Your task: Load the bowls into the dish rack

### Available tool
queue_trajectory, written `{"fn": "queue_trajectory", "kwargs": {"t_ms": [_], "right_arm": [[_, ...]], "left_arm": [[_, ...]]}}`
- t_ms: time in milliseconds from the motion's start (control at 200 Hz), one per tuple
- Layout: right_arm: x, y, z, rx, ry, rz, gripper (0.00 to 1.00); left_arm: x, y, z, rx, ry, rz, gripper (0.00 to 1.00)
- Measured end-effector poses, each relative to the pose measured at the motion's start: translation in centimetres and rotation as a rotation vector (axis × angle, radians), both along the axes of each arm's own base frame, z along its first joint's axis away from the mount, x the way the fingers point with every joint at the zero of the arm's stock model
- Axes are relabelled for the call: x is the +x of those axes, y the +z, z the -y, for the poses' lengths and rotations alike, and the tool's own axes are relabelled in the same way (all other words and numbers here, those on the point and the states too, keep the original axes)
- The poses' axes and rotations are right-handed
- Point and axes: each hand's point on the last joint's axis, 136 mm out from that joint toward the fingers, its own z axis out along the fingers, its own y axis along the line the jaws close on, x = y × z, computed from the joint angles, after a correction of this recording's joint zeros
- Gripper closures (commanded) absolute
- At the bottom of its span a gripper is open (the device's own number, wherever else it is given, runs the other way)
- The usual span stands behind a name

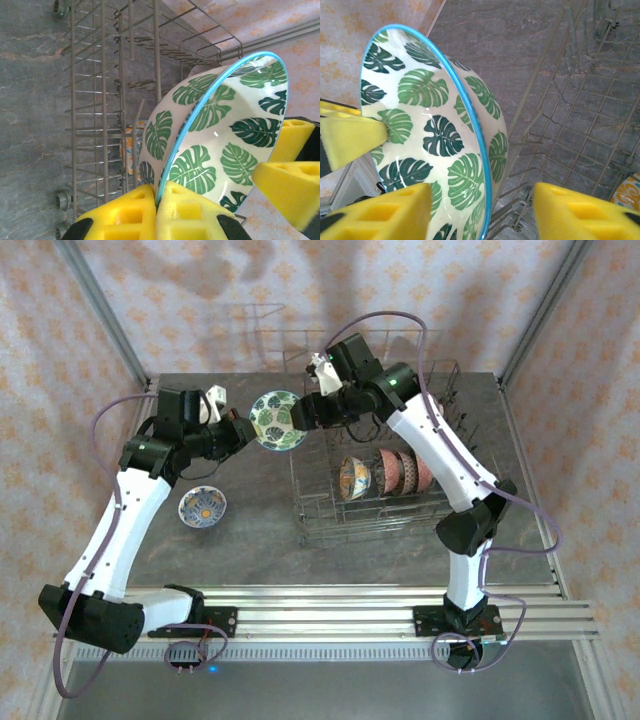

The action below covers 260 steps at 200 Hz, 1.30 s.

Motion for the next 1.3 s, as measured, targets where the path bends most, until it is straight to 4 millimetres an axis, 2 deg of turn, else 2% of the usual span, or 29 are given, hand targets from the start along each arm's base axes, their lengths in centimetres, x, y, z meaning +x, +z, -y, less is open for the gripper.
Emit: {"fn": "queue_trajectory", "kwargs": {"t_ms": [85,400,671,861,936,1061,1301], "right_arm": [[0.2,0.0,0.0,0.004,-0.011,-0.001,0.67],[0.8,-0.3,0.3,-0.011,-0.047,0.006,0.87],[1.4,-0.7,0.8,-0.035,-0.089,0.014,0.97],[1.3,-0.8,1.0,-0.037,-0.101,0.009,1.00],[1.3,-0.8,1.0,-0.037,-0.103,0.012,1.00],[1.3,-0.8,1.0,-0.031,-0.107,0.016,1.00],[1.6,-1.2,1.5,-0.047,-0.139,0.019,1.00]], "left_arm": [[0.1,0.0,0.0,0.007,0.004,0.006,1.00],[0.0,-0.2,0.5,0.038,0.008,0.012,1.00],[-0.2,-0.2,1.2,0.054,-0.002,0.018,1.00],[-0.2,-0.3,1.3,0.062,0.000,0.021,1.00],[-0.2,-0.3,1.3,0.065,0.003,0.021,0.96],[-0.2,-0.3,1.3,0.066,0.006,0.020,0.84],[0.0,0.3,1.5,0.057,0.005,0.042,0.47]]}}
